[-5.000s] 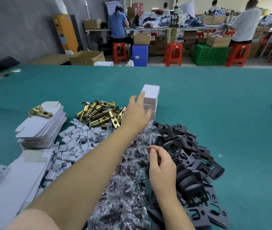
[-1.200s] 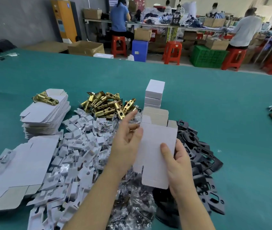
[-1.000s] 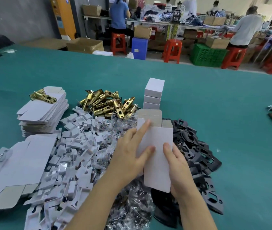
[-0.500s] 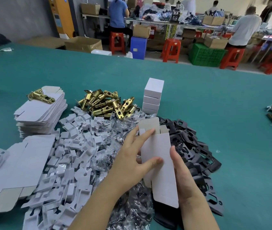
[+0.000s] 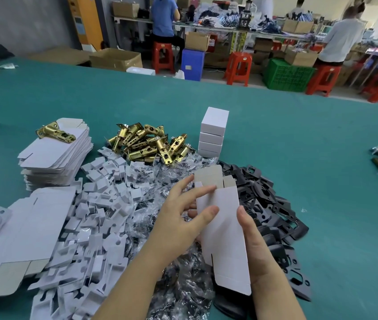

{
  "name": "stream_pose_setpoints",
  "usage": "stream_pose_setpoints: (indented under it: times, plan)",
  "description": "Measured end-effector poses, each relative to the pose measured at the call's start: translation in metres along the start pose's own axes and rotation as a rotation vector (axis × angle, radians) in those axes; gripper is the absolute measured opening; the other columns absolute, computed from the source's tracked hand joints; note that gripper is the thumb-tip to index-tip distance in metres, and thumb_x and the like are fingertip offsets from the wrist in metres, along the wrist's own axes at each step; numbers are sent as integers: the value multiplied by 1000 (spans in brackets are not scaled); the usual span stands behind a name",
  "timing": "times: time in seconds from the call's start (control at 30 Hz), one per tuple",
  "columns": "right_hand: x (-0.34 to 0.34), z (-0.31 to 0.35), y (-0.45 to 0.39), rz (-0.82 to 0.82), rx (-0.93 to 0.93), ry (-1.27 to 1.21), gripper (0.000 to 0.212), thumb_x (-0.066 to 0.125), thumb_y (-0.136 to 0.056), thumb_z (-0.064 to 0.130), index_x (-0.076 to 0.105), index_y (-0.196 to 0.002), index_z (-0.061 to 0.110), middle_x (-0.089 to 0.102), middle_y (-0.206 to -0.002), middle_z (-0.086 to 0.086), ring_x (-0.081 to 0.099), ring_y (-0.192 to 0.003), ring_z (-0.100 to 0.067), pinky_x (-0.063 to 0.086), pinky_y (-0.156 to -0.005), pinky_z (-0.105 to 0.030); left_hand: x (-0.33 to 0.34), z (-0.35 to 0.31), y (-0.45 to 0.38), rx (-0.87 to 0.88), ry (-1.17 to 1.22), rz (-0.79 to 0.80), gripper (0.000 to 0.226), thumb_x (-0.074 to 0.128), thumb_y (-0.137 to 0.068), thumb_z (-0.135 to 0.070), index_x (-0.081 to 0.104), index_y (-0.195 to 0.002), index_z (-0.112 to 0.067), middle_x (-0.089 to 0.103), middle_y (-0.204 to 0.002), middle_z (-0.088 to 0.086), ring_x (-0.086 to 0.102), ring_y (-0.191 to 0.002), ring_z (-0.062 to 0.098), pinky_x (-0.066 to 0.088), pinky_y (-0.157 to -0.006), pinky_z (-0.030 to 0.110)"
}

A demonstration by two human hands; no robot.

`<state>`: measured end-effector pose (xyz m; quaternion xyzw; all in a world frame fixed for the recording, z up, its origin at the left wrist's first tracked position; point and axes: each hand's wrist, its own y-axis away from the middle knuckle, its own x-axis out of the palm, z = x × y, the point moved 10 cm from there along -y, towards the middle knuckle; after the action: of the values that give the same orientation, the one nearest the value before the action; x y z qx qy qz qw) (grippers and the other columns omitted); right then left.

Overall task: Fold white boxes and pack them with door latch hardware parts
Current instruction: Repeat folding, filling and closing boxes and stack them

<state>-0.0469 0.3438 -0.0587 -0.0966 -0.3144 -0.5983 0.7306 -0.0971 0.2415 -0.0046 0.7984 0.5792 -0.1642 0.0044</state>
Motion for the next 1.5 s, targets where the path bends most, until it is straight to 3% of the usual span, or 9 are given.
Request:
stream_pose_setpoints:
  times: [0.17,0.3,0.37,0.57,0.67,0.9,1.0,1.13,1.5]
  plan:
    - [12,2,2,62,-24,86,81,88,-60,70,76,-121,17,74,-103,-14,71,-86,-21,57,-71,-31,-6,8,-1,-89,127,-37,40,74,-70,-64,69,-103,-40,41,-139,-24,66,-107,15,61,-83,51]
    - [13,10,0,51,-114,217,82,78,-78,64,61,-141,14,64,-133,-24,64,-111,-33,52,-92,-45,-6,0,1,-25,93,-54,38,77,-69,-61,58,-92,-39,55,-115,-7,64,-97,18,61,-78,42]
    - [10,10,-1,48,-109,215,80,80,-77,64,62,-139,16,68,-126,-19,68,-106,-27,55,-86,-39,-8,0,2,-19,74,-82,40,77,-69,-62,54,-90,-38,59,-108,-4,64,-95,18,59,-80,39]
    - [-5,11,-5,-16,-141,98,82,89,-67,60,67,-131,12,68,-123,-27,70,-102,-38,59,-86,-51,-5,13,2,-133,330,-79,68,81,-78,-39,43,-133,-49,69,-123,-18,69,-110,6,60,-86,31]
    - [-15,14,-7,-111,-171,128,88,89,-67,60,64,-134,10,68,-127,-27,68,-111,-43,58,-92,-56,1,17,1,-185,310,-2,55,71,-95,-24,46,-143,-37,77,-109,-12,74,-100,11,62,-80,31]
    - [-16,21,-7,-160,-233,197,38,76,-86,44,75,-118,23,73,-121,-17,74,-103,-30,61,-80,-39,-6,23,-3,-197,334,14,41,71,-94,-15,61,-130,-30,77,-111,-4,74,-102,17,62,-81,33]
    - [-14,28,-6,-154,-289,226,39,73,-92,40,70,-129,26,72,-125,-13,73,-108,-27,60,-82,-35,-13,26,-5,-198,337,-17,50,78,-82,-30,59,-129,-31,78,-107,-1,74,-100,19,61,-85,39]
    - [-16,25,-8,-142,-292,218,70,79,-87,45,47,-149,44,70,-133,-6,71,-115,-30,61,-85,-41,-19,30,-8,-219,351,-8,57,79,-74,-40,58,-127,-37,78,-106,-2,75,-99,17,58,-85,39]
    - [-22,35,-1,-196,-329,329,37,64,-92,25,62,-125,42,75,-114,-2,73,-92,-17,57,-64,-28,-16,32,-8,-236,328,67,63,80,-75,-38,55,-132,-37,78,-106,-1,76,-96,20,60,-78,36]
